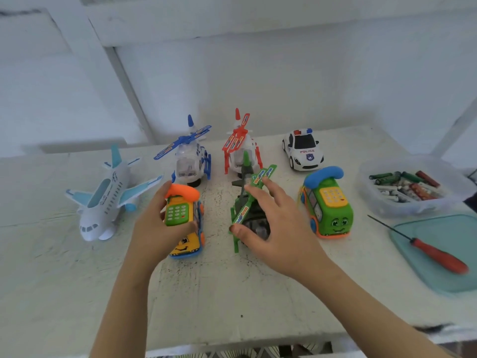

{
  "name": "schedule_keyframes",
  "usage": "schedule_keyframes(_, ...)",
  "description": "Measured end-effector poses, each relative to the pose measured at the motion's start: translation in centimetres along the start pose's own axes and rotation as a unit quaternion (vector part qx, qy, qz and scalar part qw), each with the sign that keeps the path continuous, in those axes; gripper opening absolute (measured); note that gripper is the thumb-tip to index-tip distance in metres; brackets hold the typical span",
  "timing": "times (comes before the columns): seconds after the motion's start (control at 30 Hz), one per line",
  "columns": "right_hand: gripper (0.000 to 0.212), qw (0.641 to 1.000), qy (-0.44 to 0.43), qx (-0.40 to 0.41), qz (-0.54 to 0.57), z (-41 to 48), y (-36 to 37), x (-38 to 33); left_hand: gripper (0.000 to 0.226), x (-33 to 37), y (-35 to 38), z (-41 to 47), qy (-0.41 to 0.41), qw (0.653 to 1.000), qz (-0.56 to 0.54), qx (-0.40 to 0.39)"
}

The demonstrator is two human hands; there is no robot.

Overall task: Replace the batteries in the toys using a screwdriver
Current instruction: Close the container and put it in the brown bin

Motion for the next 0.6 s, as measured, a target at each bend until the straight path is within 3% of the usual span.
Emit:
schedule_keyframes(0.23, 0.072, 0.998, -0.017, 0.032, 0.042, -0.3, -1.0, 0.4, 0.095, -0.5, 0.2, 0.4, 0.000, 0.999, 0.026, -0.024)
schedule_keyframes(0.33, 0.055, 0.990, -0.038, 0.092, 0.104, -0.6, -3.5, 1.3, 0.100, 0.2, -0.1, 0.3, 0.006, 0.993, 0.114, -0.013)
schedule_keyframes(0.43, 0.034, 0.972, -0.056, 0.194, 0.122, -1.6, -7.6, 3.3, 0.097, 3.5, 0.1, 0.2, 0.067, 0.981, 0.178, 0.033)
schedule_keyframes(0.6, 0.018, 0.964, 0.004, 0.259, 0.068, -2.7, -12.4, 10.0, 0.063, 12.3, 3.3, -1.4, 0.238, 0.959, 0.113, 0.106)
Point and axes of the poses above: each hand's wrist, its own z-axis towards the middle knuckle, its own y-axis out of the palm, x = y × z, the point moved 10 cm from there along z, towards the middle knuckle, and after that the axes turned 11 degrees about y, right-handed, at the moved point
